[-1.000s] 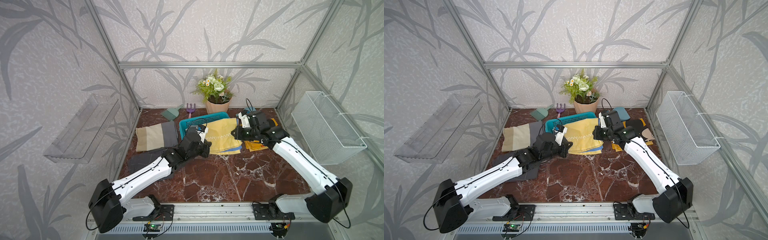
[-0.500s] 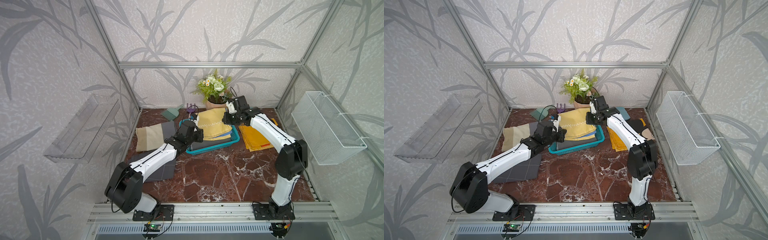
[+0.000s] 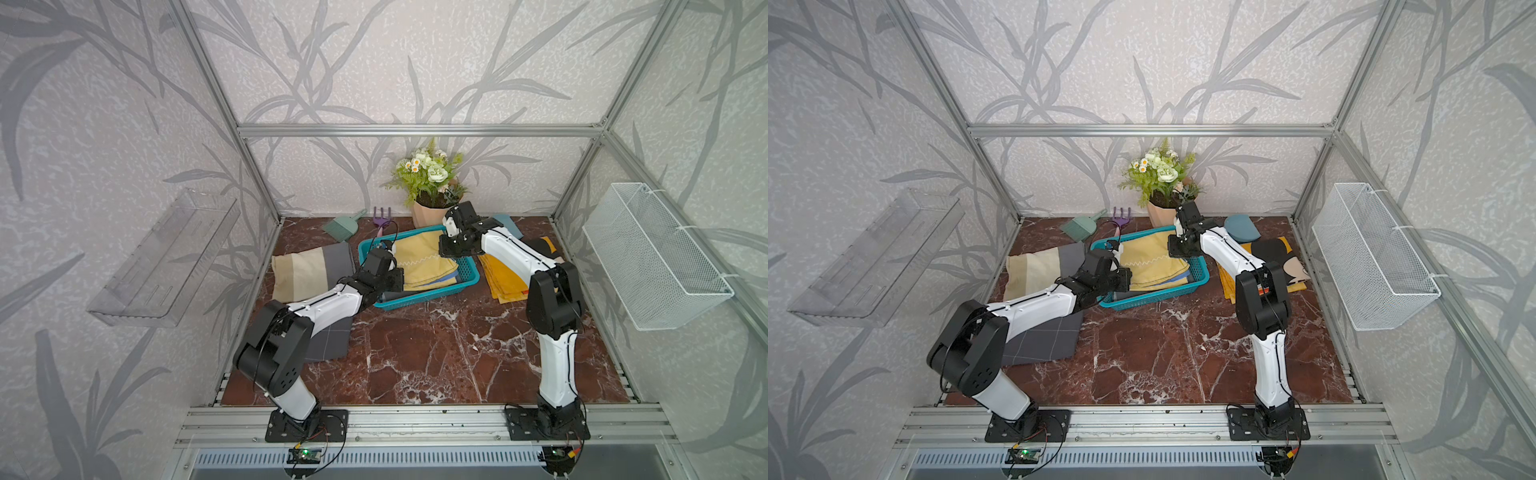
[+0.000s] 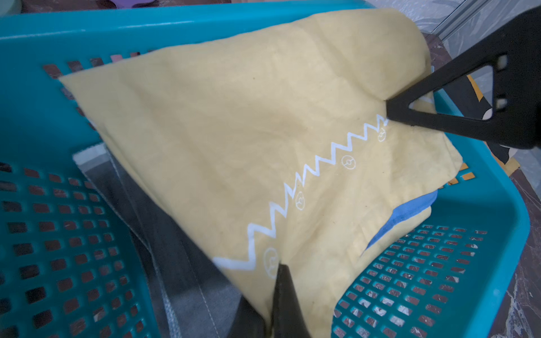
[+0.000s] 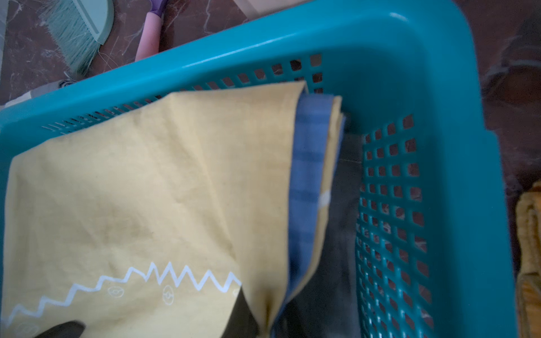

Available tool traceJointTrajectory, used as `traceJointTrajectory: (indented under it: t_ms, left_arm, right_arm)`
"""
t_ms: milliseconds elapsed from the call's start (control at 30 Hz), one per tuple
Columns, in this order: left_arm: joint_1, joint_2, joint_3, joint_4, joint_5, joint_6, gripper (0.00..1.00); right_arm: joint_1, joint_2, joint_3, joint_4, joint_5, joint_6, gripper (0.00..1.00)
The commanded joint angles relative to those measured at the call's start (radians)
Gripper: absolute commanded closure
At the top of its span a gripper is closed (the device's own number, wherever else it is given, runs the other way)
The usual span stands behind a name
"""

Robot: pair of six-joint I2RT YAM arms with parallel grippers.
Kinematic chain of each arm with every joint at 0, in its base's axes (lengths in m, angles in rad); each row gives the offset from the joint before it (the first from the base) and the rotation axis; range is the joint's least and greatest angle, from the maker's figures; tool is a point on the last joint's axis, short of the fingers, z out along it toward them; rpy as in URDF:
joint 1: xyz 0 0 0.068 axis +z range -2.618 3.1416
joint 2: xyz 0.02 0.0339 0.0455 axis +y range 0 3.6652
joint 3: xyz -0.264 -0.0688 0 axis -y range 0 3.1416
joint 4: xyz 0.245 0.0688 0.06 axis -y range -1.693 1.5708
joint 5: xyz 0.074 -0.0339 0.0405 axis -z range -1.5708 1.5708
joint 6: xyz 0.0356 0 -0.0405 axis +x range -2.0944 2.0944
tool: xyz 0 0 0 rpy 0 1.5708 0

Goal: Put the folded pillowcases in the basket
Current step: Place the pillowcase in the basket.

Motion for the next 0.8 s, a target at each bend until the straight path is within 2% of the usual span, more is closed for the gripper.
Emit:
traceJointTrajectory:
  t_ms: [0,67,100,133,167,200,233,267,333,500,667,767]
  left_arm:
    - [0.004,0.013,-0.031,0.048,0.001,-0.019,1.0]
    - [0.005,0.019,-0.041,0.057,0.0,-0.025,0.99]
    - [0.004,0.021,-0.043,0.056,-0.002,-0.025,0.9]
    - [0.004,0.022,-0.046,0.059,-0.003,-0.025,0.76]
    - [0.004,0.018,-0.05,0.064,-0.007,-0.025,0.59]
    - [0.004,0.012,-0.055,0.069,-0.012,-0.025,0.52]
    - [0.004,0.002,-0.06,0.074,-0.022,-0.027,0.44]
    - [0.004,-0.01,-0.064,0.077,-0.035,-0.028,0.35]
    - [0.004,-0.035,-0.066,0.075,-0.062,-0.027,0.24]
    - [0.004,-0.11,-0.039,0.039,-0.123,-0.016,0.11]
    - [0.003,-0.181,-0.007,0.01,-0.132,-0.005,0.09]
    - [0.002,-0.225,-0.007,0.009,-0.124,-0.021,0.09]
  right_arm:
    - [-0.01,0.017,0.045,0.001,0.043,-0.018,1.0]
    - [-0.009,0.022,0.046,-0.008,0.05,-0.021,0.98]
    - [-0.009,0.022,0.045,-0.008,0.052,-0.023,0.92]
    - [-0.01,0.02,0.046,-0.009,0.054,-0.023,0.81]
    - [-0.01,0.016,0.046,-0.008,0.055,-0.024,0.63]
    - [-0.009,0.012,0.046,-0.009,0.052,-0.027,0.43]
    - [-0.008,0.004,0.046,-0.007,0.05,-0.031,0.3]
    - [-0.009,-0.006,0.045,-0.007,0.059,-0.032,0.25]
    - [-0.005,-0.035,0.035,0.003,0.079,-0.035,0.2]
    - [0.0,-0.165,-0.034,0.065,0.111,-0.035,0.15]
    - [0.0,-0.356,-0.204,0.138,0.207,-0.027,0.09]
    - [-0.01,-0.447,-0.292,0.1,0.299,-0.04,0.03]
